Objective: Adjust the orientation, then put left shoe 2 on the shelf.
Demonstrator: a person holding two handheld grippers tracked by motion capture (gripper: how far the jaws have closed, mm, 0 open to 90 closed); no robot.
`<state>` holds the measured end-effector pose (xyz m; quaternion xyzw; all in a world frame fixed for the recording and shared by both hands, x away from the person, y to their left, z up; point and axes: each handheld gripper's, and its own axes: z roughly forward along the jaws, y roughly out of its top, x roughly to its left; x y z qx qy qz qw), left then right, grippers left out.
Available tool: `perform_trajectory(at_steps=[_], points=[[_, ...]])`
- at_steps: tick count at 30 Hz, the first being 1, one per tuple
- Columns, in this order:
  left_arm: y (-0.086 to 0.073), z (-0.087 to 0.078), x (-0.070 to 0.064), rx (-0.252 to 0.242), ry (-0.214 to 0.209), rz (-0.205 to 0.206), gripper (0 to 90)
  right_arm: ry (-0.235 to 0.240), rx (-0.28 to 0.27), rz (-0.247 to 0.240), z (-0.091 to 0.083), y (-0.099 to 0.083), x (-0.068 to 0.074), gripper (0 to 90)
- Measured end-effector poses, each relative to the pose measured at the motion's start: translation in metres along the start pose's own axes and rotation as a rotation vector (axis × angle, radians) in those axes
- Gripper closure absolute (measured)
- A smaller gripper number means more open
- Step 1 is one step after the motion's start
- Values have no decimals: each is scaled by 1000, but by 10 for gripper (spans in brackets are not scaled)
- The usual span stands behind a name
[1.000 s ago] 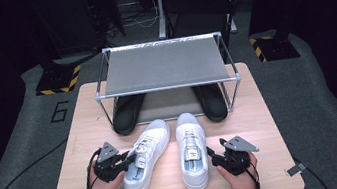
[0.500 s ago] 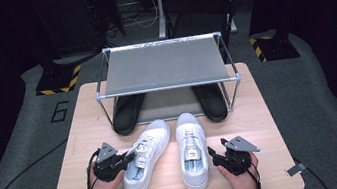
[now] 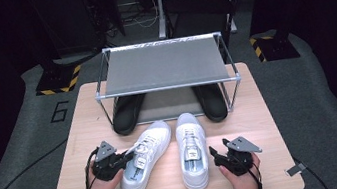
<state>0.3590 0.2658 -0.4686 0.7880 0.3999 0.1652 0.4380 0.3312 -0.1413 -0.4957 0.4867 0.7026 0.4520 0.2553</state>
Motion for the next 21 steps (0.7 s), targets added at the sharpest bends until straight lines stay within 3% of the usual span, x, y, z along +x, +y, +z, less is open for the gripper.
perform_trajectory(at_steps=[11,21], points=[[6,-9,1,-18,4,-30,829,-9,-2,8,0,-1,0,393],[17,-24,1,-33,0,-34,829,-16,0,7,-1,-2,-3,393]])
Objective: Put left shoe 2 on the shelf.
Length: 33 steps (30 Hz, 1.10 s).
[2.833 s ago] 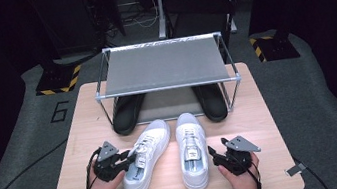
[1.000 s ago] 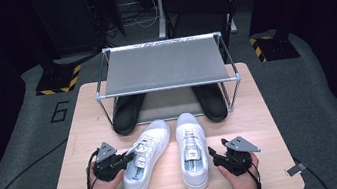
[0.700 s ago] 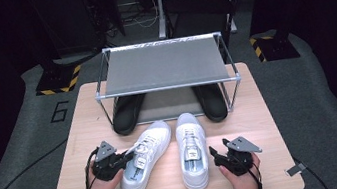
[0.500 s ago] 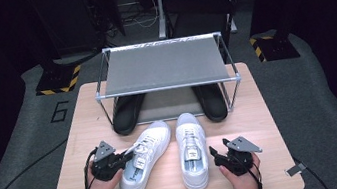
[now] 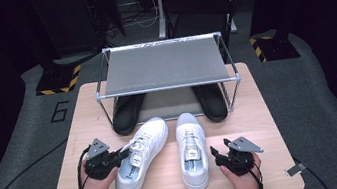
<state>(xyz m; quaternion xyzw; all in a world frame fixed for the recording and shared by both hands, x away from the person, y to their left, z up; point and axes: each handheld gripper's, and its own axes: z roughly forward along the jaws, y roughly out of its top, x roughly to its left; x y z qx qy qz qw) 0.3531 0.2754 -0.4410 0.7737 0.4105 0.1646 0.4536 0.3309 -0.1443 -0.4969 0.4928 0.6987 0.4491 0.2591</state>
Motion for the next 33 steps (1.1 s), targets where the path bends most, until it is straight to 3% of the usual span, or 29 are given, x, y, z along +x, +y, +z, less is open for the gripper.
perform_trajectory(at_steps=[9,24,33], points=[[13,-13,2,-32,2,-20,829,-1,-3,3,0,0,-1,392],[30,-27,3,-40,-4,-3,831,2,-1,16,-1,-1,-2,392],[45,-43,5,-68,-13,-22,831,-4,-13,12,-2,-1,-4,392]])
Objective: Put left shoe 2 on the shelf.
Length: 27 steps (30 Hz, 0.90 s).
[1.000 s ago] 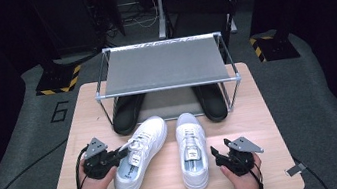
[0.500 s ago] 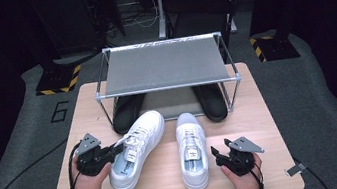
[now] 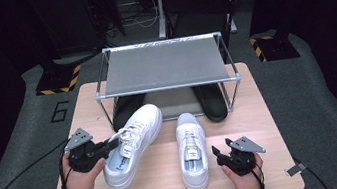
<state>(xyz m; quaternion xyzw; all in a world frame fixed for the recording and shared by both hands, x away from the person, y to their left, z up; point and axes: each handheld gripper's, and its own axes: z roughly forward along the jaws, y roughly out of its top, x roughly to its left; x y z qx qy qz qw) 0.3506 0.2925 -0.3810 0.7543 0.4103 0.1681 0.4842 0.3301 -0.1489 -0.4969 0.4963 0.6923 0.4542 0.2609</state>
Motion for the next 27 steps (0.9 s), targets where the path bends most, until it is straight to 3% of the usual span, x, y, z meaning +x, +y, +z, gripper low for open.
perform_trajectory(at_steps=[9,27], points=[[13,-9,1,-5,10,-2,831,-2,-2,1,0,0,1,392],[48,-30,-1,-15,-18,27,830,-1,10,3,-1,0,-1,392]])
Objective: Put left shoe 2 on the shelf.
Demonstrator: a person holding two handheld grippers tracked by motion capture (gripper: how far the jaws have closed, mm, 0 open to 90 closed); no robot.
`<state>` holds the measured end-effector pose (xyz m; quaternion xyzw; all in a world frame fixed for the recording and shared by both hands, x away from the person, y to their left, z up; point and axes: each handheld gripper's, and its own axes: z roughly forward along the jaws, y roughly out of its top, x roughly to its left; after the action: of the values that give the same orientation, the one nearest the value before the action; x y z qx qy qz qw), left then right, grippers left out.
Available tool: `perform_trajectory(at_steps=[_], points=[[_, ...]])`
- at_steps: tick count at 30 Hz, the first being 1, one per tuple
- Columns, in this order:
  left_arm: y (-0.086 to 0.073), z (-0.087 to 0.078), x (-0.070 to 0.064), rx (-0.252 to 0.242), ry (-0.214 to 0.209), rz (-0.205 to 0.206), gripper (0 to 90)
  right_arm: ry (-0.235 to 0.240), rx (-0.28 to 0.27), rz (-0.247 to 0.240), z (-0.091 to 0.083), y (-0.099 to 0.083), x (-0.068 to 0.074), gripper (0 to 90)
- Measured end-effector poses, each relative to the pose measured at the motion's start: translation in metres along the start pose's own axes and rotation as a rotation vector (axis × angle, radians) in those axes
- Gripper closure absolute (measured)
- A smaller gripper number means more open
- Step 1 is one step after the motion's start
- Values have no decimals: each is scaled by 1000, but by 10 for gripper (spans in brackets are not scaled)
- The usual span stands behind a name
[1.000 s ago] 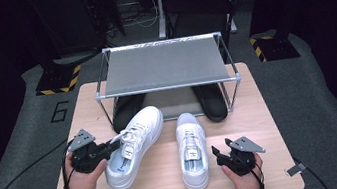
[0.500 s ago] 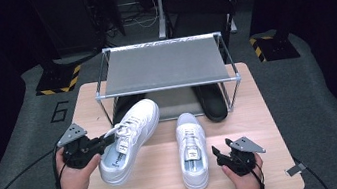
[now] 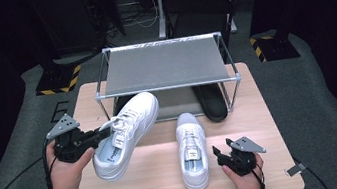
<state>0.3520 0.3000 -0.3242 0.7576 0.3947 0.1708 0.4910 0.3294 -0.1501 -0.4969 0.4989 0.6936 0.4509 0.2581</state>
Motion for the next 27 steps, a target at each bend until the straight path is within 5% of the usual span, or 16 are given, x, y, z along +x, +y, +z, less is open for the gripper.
perform_trajectory(at_steps=[27], points=[[42,-3,6,-16,-6,15,830,-11,-12,9,0,0,-1,393]])
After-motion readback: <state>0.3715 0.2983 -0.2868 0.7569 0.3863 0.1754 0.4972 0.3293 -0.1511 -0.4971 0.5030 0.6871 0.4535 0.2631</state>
